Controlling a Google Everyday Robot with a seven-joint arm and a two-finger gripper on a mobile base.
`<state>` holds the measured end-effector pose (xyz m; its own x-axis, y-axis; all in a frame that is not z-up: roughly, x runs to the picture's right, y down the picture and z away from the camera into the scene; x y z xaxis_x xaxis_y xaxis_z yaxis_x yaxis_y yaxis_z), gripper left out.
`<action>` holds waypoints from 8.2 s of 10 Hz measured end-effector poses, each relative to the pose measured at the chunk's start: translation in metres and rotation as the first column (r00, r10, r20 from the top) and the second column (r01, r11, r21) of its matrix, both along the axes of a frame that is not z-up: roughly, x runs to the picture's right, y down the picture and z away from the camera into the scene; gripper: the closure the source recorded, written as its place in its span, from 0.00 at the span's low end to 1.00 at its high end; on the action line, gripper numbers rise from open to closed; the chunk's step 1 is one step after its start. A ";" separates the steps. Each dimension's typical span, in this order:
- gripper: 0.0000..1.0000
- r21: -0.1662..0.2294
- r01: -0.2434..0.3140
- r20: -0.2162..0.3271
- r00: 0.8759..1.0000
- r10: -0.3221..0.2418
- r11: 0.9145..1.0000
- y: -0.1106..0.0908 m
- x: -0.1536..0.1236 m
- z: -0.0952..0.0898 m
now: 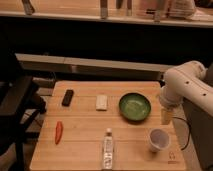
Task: Push the eraser across the table
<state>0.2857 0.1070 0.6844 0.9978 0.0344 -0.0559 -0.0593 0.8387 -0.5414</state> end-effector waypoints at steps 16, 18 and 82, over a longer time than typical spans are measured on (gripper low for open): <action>0.20 0.000 0.000 0.000 1.000 0.000 1.000 0.000 0.000 0.000; 0.20 0.000 0.000 0.000 1.000 0.000 1.000 0.000 0.000 0.000; 0.20 0.353 0.469 0.466 0.662 -0.587 0.810 -0.110 -0.378 0.085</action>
<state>-0.0927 -0.0034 0.7694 0.7098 -0.5567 0.4317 0.6704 0.7220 -0.1711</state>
